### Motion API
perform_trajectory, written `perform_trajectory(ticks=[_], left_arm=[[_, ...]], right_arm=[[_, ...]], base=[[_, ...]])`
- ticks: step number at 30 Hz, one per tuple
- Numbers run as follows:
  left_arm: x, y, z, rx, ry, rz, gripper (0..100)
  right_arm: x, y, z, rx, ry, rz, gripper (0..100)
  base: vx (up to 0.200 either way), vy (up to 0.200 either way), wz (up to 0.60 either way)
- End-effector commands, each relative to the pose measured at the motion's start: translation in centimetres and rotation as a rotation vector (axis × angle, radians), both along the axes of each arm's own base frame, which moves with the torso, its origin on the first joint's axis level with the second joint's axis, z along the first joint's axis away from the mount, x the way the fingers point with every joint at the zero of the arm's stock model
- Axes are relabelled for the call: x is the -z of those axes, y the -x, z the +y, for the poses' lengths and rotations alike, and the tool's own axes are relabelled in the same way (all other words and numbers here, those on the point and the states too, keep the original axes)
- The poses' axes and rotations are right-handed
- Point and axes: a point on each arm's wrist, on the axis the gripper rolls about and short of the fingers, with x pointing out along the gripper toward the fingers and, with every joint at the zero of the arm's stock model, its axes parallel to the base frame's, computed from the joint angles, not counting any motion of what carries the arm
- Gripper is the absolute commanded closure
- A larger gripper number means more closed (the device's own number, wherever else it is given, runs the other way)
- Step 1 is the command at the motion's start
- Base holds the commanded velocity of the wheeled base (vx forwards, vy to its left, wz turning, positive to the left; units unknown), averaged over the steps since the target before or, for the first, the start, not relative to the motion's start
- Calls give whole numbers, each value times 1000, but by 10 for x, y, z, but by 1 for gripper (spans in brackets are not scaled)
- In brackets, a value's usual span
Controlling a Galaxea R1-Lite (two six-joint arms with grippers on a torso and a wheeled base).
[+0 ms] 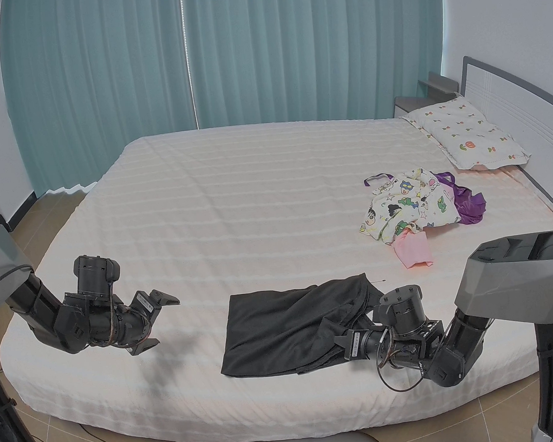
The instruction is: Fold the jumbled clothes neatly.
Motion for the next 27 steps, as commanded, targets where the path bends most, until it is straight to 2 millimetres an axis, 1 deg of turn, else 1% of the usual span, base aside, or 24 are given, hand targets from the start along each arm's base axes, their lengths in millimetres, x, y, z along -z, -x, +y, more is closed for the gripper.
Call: perform_trajectory(ticks=[1,4,6,7,10,12,14,17,19,23,27], left_arm=[[1,0,0,-1,0,2,0],[1,0,0,-1,0,2,0],[1,0,0,-1,0,2,0],[1,0,0,-1,0,2,0],[1,0,0,-1,0,2,0],[1,0,0,-1,0,2,0],[1,0,0,0,-1,2,0],[1,0,0,0,-1,2,0],[1,0,0,0,-1,3,0],[1,0,0,0,-1,3,0],[1,0,0,0,-1,2,0]], right_arm=[[-10,4,-3,-1,-12,-19,100],[-18,6,-4,-6,-16,-40,100],[-18,6,-4,-6,-16,-40,100],[-22,7,-7,-29,9,-62,100],[-30,5,-15,-53,55,-114,100],[-40,2,-22,-71,83,-158,100],[-45,4,-28,-116,108,-182,100],[-43,11,-33,-177,156,-185,100],[-38,14,-37,-221,229,-205,100],[-41,10,-44,-248,295,-254,100],[-53,-1,-43,-237,297,-319,100]], base=[[0,0,0],[0,0,0],[0,0,0],[0,0,0],[0,0,0],[0,0,0],[0,0,0],[0,0,0],[0,0,0],[0,0,0],[0,0,0]])
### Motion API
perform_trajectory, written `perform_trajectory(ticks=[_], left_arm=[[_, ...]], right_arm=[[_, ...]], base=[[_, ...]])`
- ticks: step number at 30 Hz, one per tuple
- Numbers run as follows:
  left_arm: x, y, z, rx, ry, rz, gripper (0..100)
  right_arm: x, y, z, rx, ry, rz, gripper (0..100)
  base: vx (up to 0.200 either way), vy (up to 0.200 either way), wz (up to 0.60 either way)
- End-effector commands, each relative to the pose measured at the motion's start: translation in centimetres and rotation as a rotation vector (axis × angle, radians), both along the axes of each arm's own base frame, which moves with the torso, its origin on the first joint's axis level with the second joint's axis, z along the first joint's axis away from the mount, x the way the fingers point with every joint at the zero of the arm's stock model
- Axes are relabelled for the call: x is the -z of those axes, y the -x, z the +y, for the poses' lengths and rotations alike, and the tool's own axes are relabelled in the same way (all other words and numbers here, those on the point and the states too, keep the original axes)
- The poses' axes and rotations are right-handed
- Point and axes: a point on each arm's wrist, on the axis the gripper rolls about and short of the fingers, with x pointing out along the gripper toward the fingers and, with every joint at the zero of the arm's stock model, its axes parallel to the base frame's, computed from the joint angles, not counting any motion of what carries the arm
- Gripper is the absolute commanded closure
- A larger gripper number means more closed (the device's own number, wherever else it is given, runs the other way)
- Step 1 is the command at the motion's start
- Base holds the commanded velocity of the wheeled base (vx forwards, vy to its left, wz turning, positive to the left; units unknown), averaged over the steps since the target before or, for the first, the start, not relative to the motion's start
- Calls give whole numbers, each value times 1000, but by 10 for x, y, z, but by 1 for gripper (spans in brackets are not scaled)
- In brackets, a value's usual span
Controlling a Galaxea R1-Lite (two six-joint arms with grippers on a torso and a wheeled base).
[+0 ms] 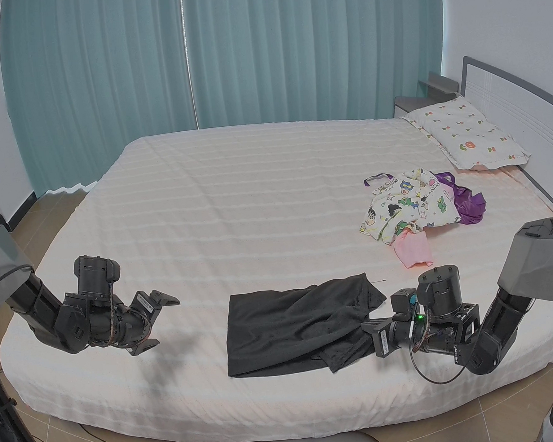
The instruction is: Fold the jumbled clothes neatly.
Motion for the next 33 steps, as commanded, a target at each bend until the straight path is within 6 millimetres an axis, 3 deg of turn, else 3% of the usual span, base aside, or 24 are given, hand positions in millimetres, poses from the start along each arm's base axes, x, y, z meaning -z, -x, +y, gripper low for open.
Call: perform_trajectory(ticks=[1,9,10,14,18,25,33], left_arm=[[0,0,0,0,-1,0,0],[0,0,0,2,-1,0,0],[0,0,0,3,-2,-1,0],[1,0,0,3,-2,1,0],[1,0,-1,5,-2,2,0],[2,1,-3,9,1,8,0],[3,4,-6,16,2,15,0]], right_arm=[[-14,-10,-3,11,-16,-61,100],[-11,-11,-8,-80,73,-66,100],[-9,-9,-8,-87,79,-55,0],[8,2,-13,-110,127,53,0],[20,-5,-24,-78,141,98,0],[15,-22,-38,-9,37,115,0],[4,-57,-27,196,-282,199,0]], base=[[0,0,0],[0,0,0],[0,0,0],[0,0,0],[0,0,0],[0,0,0],[25,0,0]])
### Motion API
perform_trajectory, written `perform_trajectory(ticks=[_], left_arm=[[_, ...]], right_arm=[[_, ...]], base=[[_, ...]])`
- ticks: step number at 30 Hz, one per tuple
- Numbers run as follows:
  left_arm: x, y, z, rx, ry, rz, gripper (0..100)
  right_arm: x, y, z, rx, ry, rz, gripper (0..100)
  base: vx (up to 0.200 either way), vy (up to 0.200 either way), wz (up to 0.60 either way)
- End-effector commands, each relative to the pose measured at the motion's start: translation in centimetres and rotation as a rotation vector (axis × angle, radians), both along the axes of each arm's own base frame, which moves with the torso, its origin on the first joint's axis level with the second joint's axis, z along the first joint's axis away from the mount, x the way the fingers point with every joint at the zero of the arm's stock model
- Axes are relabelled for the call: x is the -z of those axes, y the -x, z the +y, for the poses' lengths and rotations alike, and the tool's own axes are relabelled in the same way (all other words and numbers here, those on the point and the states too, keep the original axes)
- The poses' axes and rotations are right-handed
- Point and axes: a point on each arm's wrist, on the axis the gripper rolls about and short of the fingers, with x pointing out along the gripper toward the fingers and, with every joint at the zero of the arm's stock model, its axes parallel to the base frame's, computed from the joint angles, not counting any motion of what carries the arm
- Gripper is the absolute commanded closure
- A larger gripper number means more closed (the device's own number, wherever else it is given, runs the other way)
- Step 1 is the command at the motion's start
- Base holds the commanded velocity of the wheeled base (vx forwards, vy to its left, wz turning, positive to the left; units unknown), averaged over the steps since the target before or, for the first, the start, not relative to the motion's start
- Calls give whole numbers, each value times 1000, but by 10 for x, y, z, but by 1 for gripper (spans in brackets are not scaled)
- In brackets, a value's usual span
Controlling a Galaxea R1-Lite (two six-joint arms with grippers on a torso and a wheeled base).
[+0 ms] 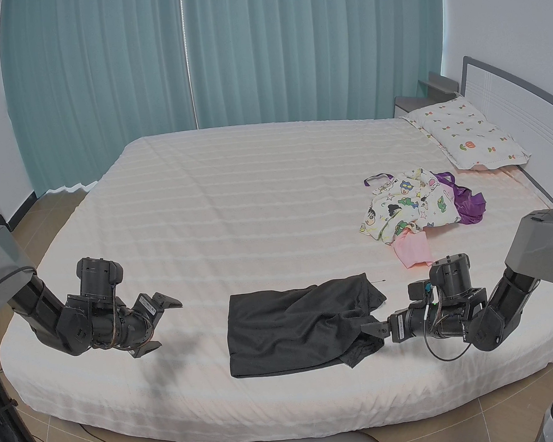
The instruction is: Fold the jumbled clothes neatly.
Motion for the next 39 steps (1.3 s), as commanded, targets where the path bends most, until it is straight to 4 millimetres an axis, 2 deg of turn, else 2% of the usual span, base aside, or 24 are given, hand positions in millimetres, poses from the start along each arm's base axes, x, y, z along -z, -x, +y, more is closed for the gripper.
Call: perform_trajectory(ticks=[1,8,12,16,29,30,36,39], left_arm=[[1,1,-1,6,4,6,0],[3,1,-2,11,2,11,0],[3,1,-2,10,2,13,0],[3,1,-2,9,1,13,0],[7,0,-2,6,-1,25,0],[8,0,-2,7,0,27,0],[10,0,-2,6,-2,33,0],[9,0,-2,6,-2,31,0]], right_arm=[[-4,-29,8,101,-139,15,0],[-10,-45,12,184,-240,86,0],[5,-57,18,211,-257,121,0],[17,-60,20,237,-240,135,0],[34,-81,25,254,-245,122,0],[37,-81,26,257,-245,128,100],[36,-87,25,295,-266,120,100],[31,-96,20,348,-292,92,100]], base=[[200,0,0],[200,0,0],[0,0,0],[0,0,0],[0,0,0],[0,0,0],[0,0,0],[0,0,0]])
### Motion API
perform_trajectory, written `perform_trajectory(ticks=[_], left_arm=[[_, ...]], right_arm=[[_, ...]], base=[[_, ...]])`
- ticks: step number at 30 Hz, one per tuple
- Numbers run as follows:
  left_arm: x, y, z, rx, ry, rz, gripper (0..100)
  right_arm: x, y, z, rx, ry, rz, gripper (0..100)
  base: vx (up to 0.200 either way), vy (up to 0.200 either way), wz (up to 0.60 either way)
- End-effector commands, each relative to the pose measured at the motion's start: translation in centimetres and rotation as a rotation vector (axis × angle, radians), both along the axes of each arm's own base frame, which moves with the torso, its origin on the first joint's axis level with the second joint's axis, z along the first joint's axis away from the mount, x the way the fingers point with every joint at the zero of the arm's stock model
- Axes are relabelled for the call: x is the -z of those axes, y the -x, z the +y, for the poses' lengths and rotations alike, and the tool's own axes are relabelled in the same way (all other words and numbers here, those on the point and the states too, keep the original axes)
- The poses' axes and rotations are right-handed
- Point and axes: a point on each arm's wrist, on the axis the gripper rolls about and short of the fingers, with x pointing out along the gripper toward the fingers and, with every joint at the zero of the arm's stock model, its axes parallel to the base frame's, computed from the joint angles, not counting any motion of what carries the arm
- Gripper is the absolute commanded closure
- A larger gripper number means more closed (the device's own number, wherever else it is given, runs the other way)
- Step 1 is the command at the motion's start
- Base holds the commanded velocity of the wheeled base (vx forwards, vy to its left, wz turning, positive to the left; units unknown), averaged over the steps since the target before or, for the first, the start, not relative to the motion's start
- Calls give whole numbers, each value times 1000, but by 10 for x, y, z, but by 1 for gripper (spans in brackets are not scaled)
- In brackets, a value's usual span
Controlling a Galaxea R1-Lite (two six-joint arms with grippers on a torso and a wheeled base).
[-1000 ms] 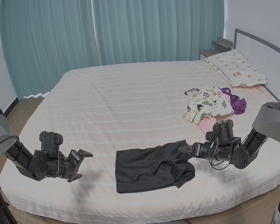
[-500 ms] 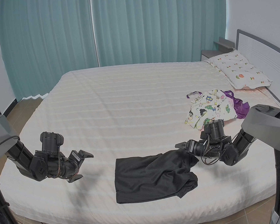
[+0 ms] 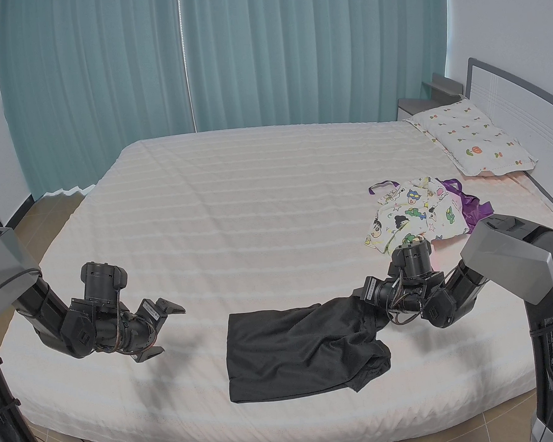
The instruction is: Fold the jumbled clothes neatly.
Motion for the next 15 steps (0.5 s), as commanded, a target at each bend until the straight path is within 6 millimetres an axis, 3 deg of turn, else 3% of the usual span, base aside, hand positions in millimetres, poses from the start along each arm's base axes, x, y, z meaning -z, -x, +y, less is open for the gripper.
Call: perform_trajectory(ticks=[1,15], left_arm=[[1,0,0,0,0,3,0],[1,-1,0,-3,1,3,0]], right_arm=[[-3,-10,-6,57,-24,-15,100],[-9,-23,-13,132,-98,-28,100]], base=[[0,0,0],[0,0,0]])
